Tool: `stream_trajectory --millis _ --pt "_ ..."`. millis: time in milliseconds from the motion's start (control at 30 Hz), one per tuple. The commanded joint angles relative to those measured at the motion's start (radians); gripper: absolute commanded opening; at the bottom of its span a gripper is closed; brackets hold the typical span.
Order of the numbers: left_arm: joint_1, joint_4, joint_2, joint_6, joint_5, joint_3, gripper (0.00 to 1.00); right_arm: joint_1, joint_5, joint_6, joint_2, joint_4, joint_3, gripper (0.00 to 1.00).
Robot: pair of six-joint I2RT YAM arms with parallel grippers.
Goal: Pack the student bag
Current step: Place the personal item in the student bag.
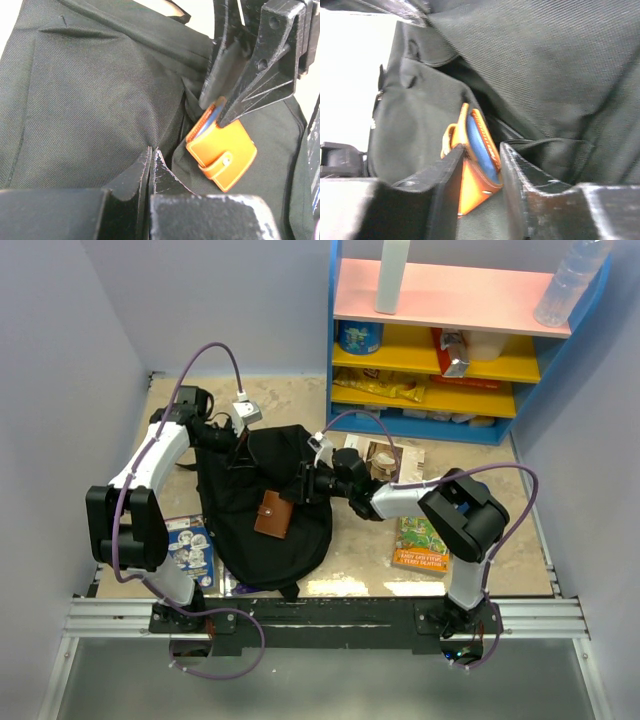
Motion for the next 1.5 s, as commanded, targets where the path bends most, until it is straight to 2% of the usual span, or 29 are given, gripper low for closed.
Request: stream_trajectory --millis 0,67,167,233,267,300,367,400,600,733,833,1033,1133,1167,1233,1267,1333,1467 --pt "-0.001 -0.016 -0.039 0.023 0.032 -0.001 0.00 0.009 -0.089 0.024 -0.046 0.039 0.018 0.30" --pt "-0.001 -0.016 -0.040 0.022 0.034 0.001 0.00 0.009 -0.111 0.001 -0.076 -0.027 0.032 0.28" --pt "-0.002 -0.014 -0.042 0.025 0.034 -0.001 0.00 0.009 -0.127 -0.077 -0.101 -0.158 0.047 0.31" --pt "-0.001 -0.014 -0.042 0.025 0.034 -0.001 0.00 0.009 -0.136 -0.091 -0.103 -0.196 0.046 0.40" --pt "-0.001 -0.014 -0.042 0.025 0.035 0.001 0.00 0.009 -0.130 -0.092 -0.101 -0.252 0.043 0.49" --pt "-0.001 -0.014 -0.042 0.023 0.037 0.001 0.00 0.009 -0.097 -0.094 -0.103 -0.275 0.035 0.68" --pt "-0.001 -0.014 -0.043 0.025 0.037 -0.001 0.00 0.009 -0.037 -0.094 -0.119 -0.326 0.001 0.94" --pt "-0.001 -0.014 -0.042 0.026 0.037 -0.001 0.00 0.008 -0.009 -0.091 -0.129 -0.341 -0.008 0.99" --pt "-0.001 -0.020 -0.037 0.031 0.032 0.007 0.00 0.012 0.054 -0.008 -0.172 -0.339 -0.065 0.99" --pt "-0.001 -0.025 -0.037 0.031 0.034 0.013 0.00 0.057 0.063 0.067 -0.129 -0.242 -0.077 0.99" --pt "-0.001 -0.030 -0.037 0.031 0.029 0.011 0.00 0.103 0.072 0.156 -0.078 -0.065 -0.085 0.97" --pt "-0.001 -0.037 -0.045 0.034 0.025 0.011 0.00 0.137 0.144 0.253 0.006 0.066 -0.085 0.84" --pt "-0.001 -0.040 -0.048 0.038 0.022 0.004 0.00 0.143 0.200 0.251 -0.012 0.040 -0.080 0.67" --pt "-0.001 -0.040 -0.049 0.040 0.020 0.002 0.00 0.143 0.212 0.241 -0.020 0.033 -0.080 0.54" --pt "-0.002 -0.040 -0.051 0.042 0.018 -0.004 0.00 0.149 0.246 0.224 -0.050 -0.001 -0.080 0.39" --pt "-0.001 -0.040 -0.051 0.042 0.018 -0.004 0.00 0.152 0.253 0.204 -0.061 -0.013 -0.080 0.20" --pt "-0.002 -0.040 -0.049 0.040 0.021 -0.004 0.00 0.155 0.269 0.184 -0.104 -0.053 -0.083 0.02" --pt "-0.001 -0.043 -0.043 0.042 0.025 -0.001 0.00 0.179 0.345 0.045 -0.230 -0.122 -0.091 0.00"
